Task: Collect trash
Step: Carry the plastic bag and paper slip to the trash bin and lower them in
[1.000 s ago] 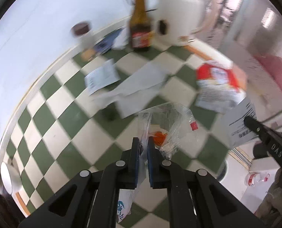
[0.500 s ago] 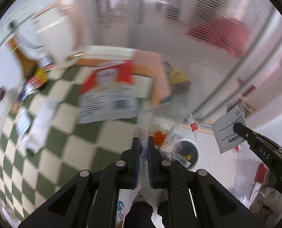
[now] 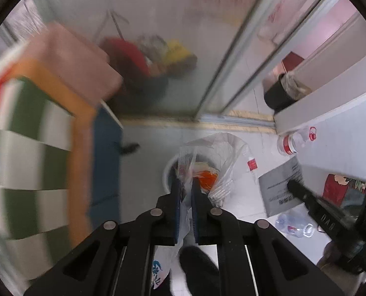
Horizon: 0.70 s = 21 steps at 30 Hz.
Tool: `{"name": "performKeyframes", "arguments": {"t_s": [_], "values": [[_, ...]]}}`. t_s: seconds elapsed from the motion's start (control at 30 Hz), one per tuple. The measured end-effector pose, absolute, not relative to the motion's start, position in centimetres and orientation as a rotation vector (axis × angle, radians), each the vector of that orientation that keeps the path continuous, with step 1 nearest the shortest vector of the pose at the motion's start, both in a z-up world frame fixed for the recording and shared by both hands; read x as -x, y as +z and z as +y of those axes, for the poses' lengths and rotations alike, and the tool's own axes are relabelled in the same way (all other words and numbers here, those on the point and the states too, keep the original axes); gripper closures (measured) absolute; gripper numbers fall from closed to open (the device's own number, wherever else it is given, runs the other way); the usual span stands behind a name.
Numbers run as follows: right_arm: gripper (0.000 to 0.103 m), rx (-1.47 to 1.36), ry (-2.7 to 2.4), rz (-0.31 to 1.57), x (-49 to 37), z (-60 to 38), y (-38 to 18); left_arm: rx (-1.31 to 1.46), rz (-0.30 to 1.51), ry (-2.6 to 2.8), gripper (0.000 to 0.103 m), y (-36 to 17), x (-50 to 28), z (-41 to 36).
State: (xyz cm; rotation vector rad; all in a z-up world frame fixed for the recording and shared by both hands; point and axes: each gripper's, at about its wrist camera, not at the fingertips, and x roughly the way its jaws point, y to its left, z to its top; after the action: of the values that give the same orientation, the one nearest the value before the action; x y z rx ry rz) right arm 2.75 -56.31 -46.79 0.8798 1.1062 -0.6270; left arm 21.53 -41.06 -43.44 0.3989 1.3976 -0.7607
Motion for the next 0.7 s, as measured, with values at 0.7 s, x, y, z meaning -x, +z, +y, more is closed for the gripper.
{"name": "performKeyframes", "arguments": {"t_s": [0.7], "values": [[0.101,-1.095,-0.636,1.281,-0.3,-62.8,-85.7,-0.282,1.833,-0.735,0.095,-84.2,-21.1,-50.9]]}}
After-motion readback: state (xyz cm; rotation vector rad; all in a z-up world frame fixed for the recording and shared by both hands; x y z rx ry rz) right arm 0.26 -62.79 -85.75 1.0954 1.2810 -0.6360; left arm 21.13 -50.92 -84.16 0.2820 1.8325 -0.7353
